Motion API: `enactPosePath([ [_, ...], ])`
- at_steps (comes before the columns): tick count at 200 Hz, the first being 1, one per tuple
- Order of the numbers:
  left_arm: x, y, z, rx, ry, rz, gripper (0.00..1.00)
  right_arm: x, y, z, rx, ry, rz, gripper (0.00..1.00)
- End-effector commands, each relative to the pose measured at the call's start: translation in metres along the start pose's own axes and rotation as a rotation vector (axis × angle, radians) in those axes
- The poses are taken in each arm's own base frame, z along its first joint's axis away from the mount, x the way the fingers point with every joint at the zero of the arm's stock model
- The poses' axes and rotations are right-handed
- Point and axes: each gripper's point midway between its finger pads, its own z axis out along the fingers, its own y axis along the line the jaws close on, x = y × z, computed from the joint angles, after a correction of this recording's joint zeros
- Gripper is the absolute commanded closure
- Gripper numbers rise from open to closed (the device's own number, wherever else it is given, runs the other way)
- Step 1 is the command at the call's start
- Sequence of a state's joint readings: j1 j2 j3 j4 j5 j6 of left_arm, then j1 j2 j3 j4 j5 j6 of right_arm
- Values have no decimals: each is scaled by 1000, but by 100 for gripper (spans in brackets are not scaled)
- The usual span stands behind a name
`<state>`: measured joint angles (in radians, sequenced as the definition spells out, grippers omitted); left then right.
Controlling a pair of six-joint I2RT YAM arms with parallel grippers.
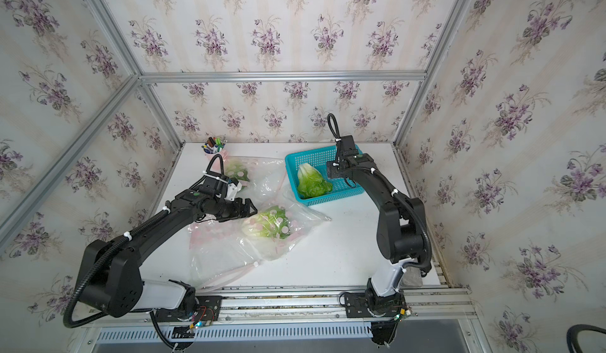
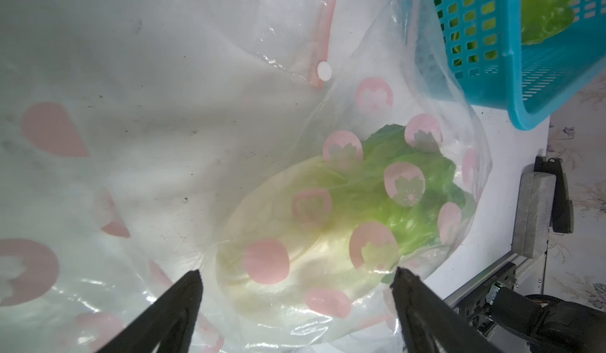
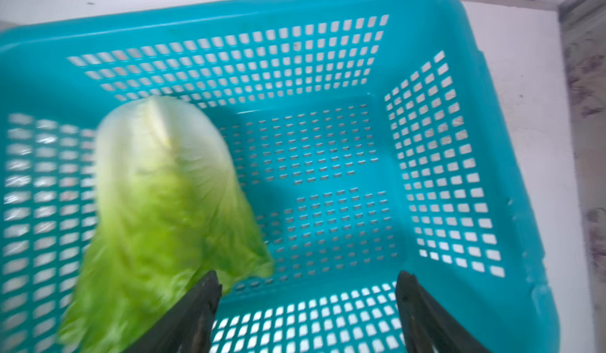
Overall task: Open the zip-top bag and take out the chinese cabbages
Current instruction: Adjust the Chinese cabbage in the basket, then adjust the zipper food storage bag at the center of the board.
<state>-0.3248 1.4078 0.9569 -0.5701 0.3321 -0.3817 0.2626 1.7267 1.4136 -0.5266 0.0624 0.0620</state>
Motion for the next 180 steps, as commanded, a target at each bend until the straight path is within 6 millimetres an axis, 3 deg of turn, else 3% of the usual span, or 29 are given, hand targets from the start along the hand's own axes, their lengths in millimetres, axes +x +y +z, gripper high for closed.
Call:
enactPosePath([
  [1, 7, 5, 2, -40, 18, -28, 11, 2, 59, -24, -330, -25, 54, 30],
  [40, 12, 13, 6, -75, 22, -64, 25, 31, 157, -52, -610, 24, -62, 41],
  [64, 15, 23, 17, -114, 51, -80, 29, 42, 182, -58, -690, 29, -45, 48],
  [78, 14, 27, 25, -130, 73, -82, 31, 50, 177, -61, -683, 13, -23, 46],
  [121, 4, 36, 45, -161, 113, -79, 38, 103, 141, -68, -569, 29, -61, 14],
  [157, -27, 34, 52, -174, 70, -58, 44, 140, 106, -55, -516, 69, 91, 6],
  [180, -54, 29, 51, -175, 27, -27, 49, 146, 73, -46, -462, 26, 232, 0],
])
